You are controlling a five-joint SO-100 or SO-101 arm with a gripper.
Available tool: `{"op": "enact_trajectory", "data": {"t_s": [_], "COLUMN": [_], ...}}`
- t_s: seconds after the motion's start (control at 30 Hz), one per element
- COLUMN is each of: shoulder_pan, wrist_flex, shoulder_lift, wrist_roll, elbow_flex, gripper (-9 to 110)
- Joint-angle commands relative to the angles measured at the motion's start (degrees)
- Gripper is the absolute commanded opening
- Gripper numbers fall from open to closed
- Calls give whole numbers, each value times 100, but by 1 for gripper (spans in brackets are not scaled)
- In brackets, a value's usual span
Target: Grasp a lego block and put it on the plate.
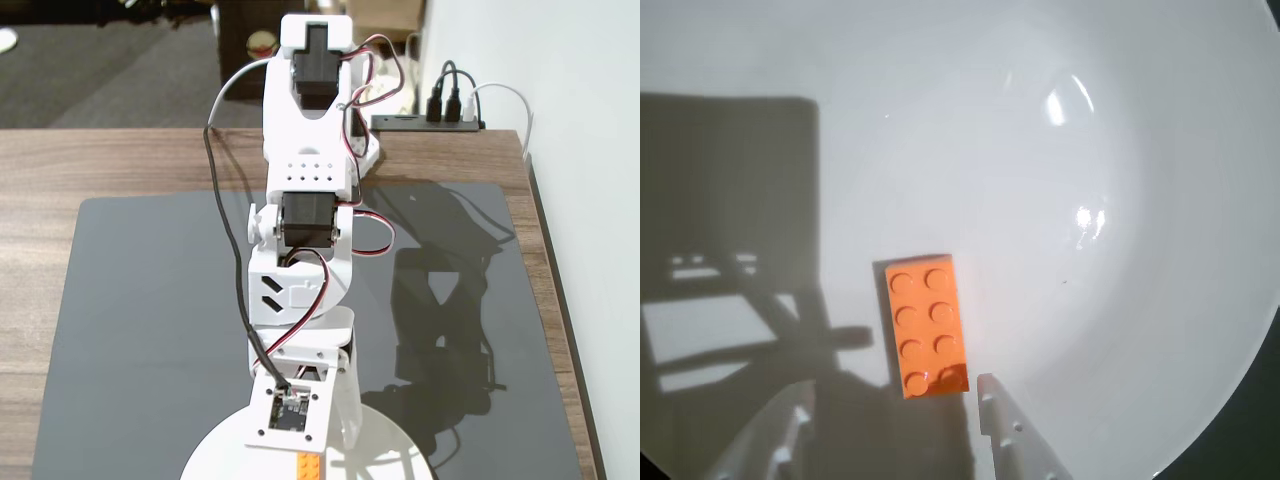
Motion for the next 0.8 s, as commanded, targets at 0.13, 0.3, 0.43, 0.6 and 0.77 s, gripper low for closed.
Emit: {"op": "enact_trajectory", "data": {"t_s": [0.13, 0.3, 0.43, 0.6, 0.77], "shoulder_pan": [35, 44, 26, -44, -202], "wrist_flex": [44, 343, 431, 431, 413], "shoulder_lift": [299, 835, 1512, 2399, 3331], "wrist_roll": [53, 53, 62, 114, 246], "elbow_flex": [-211, 0, 633, 1573, 2602], "gripper": [22, 22, 21, 8, 2]}}
